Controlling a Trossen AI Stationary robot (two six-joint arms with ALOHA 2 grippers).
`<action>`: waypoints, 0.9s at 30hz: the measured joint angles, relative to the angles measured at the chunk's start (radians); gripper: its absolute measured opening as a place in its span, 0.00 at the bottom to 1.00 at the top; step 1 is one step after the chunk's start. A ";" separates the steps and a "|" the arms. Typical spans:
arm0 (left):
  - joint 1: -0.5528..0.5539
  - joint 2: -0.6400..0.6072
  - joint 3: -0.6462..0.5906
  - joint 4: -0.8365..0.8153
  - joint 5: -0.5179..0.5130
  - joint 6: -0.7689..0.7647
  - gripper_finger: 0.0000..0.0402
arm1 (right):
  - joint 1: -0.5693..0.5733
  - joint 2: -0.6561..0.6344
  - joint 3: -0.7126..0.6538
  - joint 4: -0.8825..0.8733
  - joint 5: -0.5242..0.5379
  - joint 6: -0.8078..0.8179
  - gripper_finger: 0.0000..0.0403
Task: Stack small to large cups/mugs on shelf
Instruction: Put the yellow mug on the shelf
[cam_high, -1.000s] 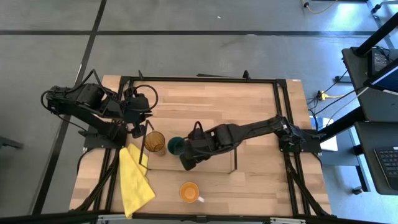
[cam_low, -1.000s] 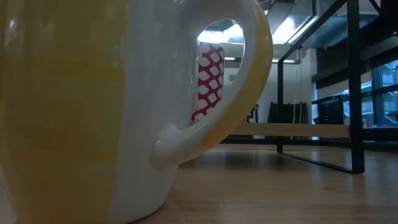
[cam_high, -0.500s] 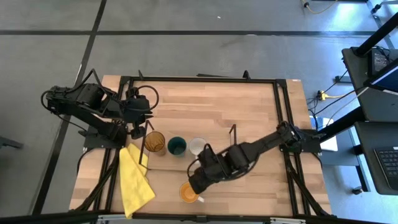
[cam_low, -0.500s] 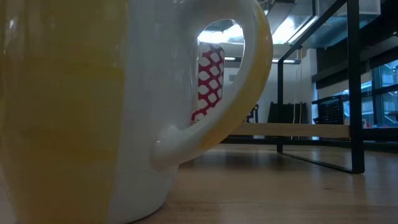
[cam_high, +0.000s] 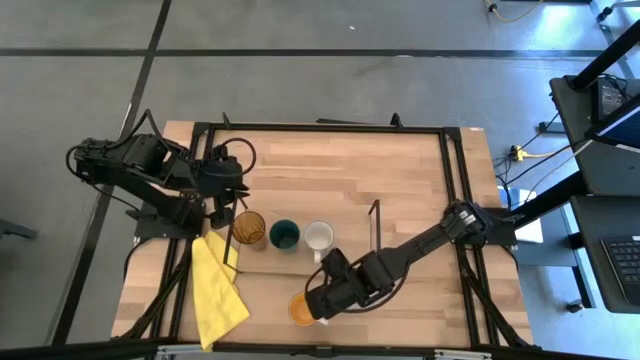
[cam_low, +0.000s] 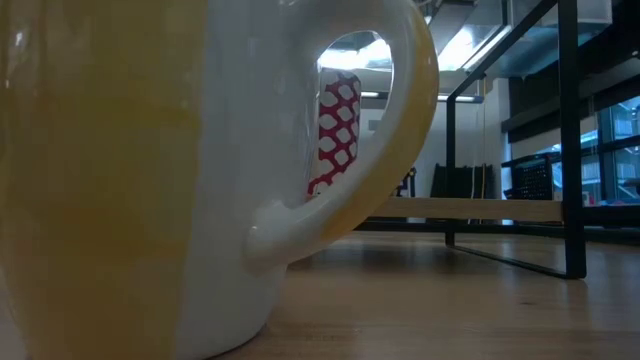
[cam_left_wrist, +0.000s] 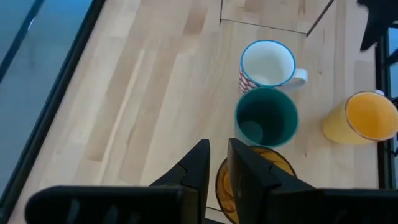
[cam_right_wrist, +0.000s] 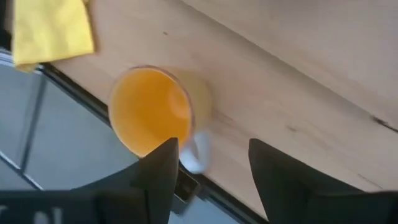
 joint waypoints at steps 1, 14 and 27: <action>0.000 0.000 0.000 0.000 0.000 0.000 0.13 | 0.000 0.000 -0.020 0.038 0.006 0.000 0.49; 0.000 0.000 0.000 -0.003 0.030 -0.028 0.13 | 0.021 0.002 -0.231 0.312 0.031 0.049 0.49; 0.000 0.000 0.000 -0.003 0.000 -0.022 0.13 | 0.020 0.002 -0.254 0.341 -0.036 -0.071 0.43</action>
